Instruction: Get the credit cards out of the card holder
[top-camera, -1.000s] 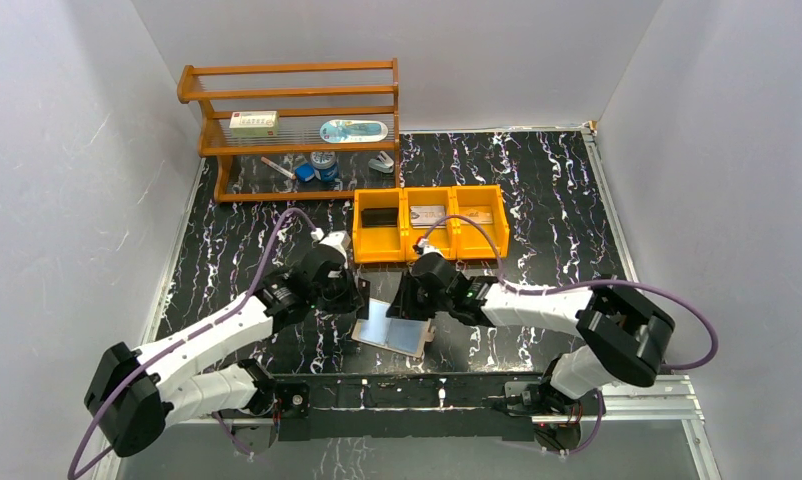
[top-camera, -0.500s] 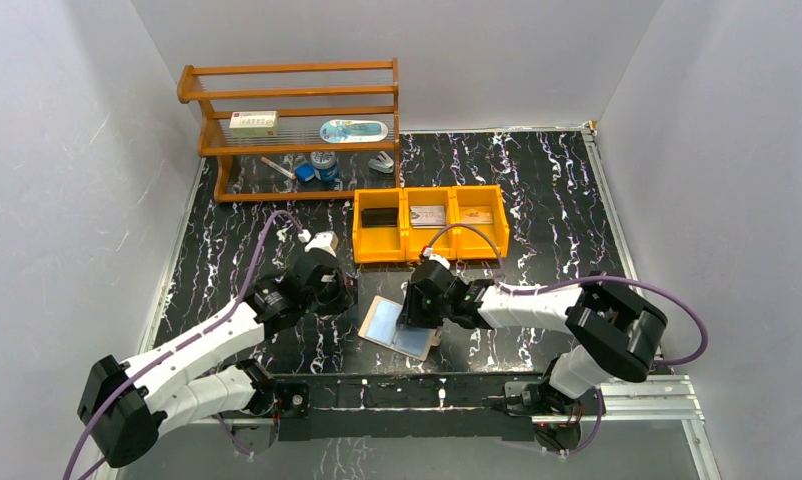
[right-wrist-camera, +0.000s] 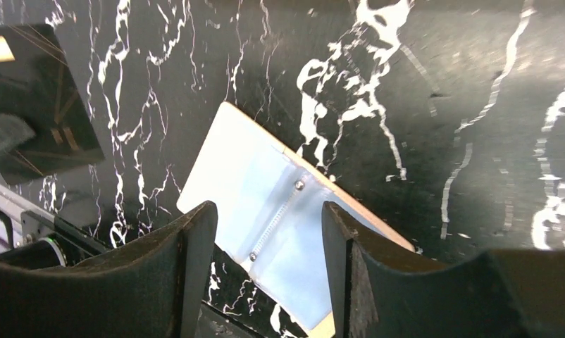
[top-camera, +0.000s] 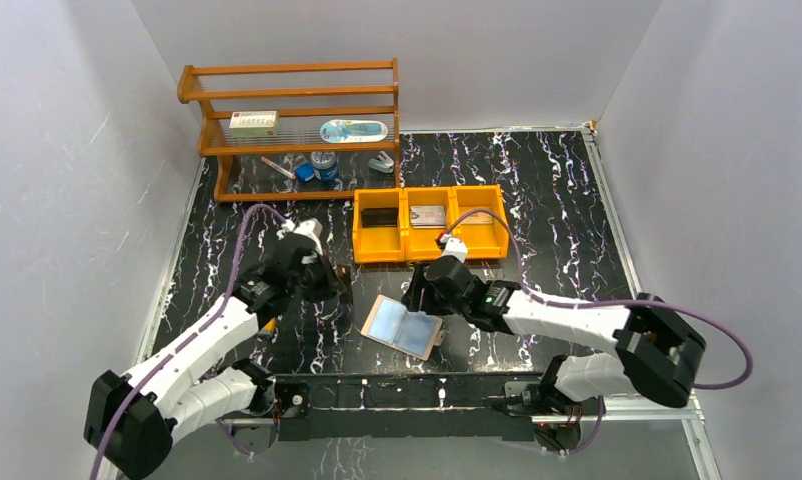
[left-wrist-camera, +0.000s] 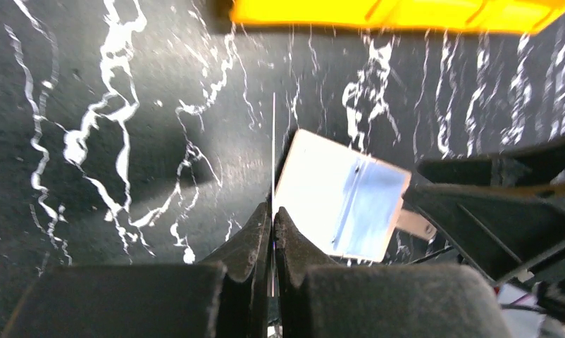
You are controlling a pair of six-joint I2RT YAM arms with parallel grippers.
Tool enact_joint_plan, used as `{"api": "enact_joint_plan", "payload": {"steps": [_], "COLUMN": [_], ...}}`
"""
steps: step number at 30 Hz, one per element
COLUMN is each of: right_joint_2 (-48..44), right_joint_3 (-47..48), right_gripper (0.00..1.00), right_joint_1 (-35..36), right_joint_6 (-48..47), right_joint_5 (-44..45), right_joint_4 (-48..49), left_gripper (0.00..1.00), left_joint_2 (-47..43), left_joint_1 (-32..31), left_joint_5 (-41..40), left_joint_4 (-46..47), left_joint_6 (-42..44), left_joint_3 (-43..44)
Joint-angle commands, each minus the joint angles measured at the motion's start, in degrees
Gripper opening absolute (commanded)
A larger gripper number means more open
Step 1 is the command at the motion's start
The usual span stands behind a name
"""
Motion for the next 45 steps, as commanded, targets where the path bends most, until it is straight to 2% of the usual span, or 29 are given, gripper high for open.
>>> {"api": "enact_joint_plan", "payload": {"steps": [1, 4, 6, 8, 10, 16, 21, 33, 38, 43, 45], "right_joint_2": [-7.0, -10.8, -12.9, -14.0, -14.4, -9.1, -3.8, 4.3, 6.5, 7.5, 6.8], "right_joint_3": [-3.2, -4.9, -7.7, -11.3, -14.0, -13.4, -13.3, -11.8, -12.0, -12.8, -13.3], "right_gripper": [0.69, 0.8, 0.83, 0.82, 0.82, 0.8, 0.74, 0.42, 0.35, 0.13, 0.01], "right_joint_1": [-0.4, -2.1, -6.1, -11.8, -14.7, -14.8, -14.9, -14.8, -14.9, -14.9, -14.9], "right_joint_6": [-2.0, -2.8, -4.0, -3.4, -2.1, 1.2, 3.9, 9.4, 10.9, 12.5, 12.4], "right_joint_5": [10.1, 8.3, -1.6, -14.3, -21.4, -33.3, -39.1, -48.3, -48.1, -47.8, -46.7], "right_joint_4": [2.9, 4.4, 10.6, 18.0, 24.6, 36.0, 45.9, 61.3, 64.7, 68.6, 68.4], "left_gripper": [0.0, 0.0, 0.0, 0.0, 0.0, 0.0, 0.0, 0.0, 0.0, 0.0, 0.03], "left_joint_2": [-3.8, -3.8, -3.3, -3.0, -2.6, 2.3, 6.0, 5.1, 6.1, 5.6, 5.1], "left_joint_1": [8.6, 10.6, 10.8, 10.9, 10.9, 10.9, 10.9, 10.9, 10.9, 10.8, 10.9], "left_joint_5": [14.4, 21.3, 25.0, 29.1, 33.7, 44.8, 49.7, 51.5, 53.2, 52.9, 51.5], "left_joint_4": [4.1, 8.3, 10.6, 14.5, 21.0, 40.4, 50.1, 49.0, 50.4, 48.1, 43.5], "left_joint_6": [2.6, 2.6, 2.9, 1.9, -0.3, -10.0, -15.7, -15.2, -16.0, -14.4, -12.1], "left_joint_3": [-0.7, -2.4, -3.1, -4.6, -6.7, -12.9, -14.3, -13.0, -13.2, -12.9, -11.4]}}
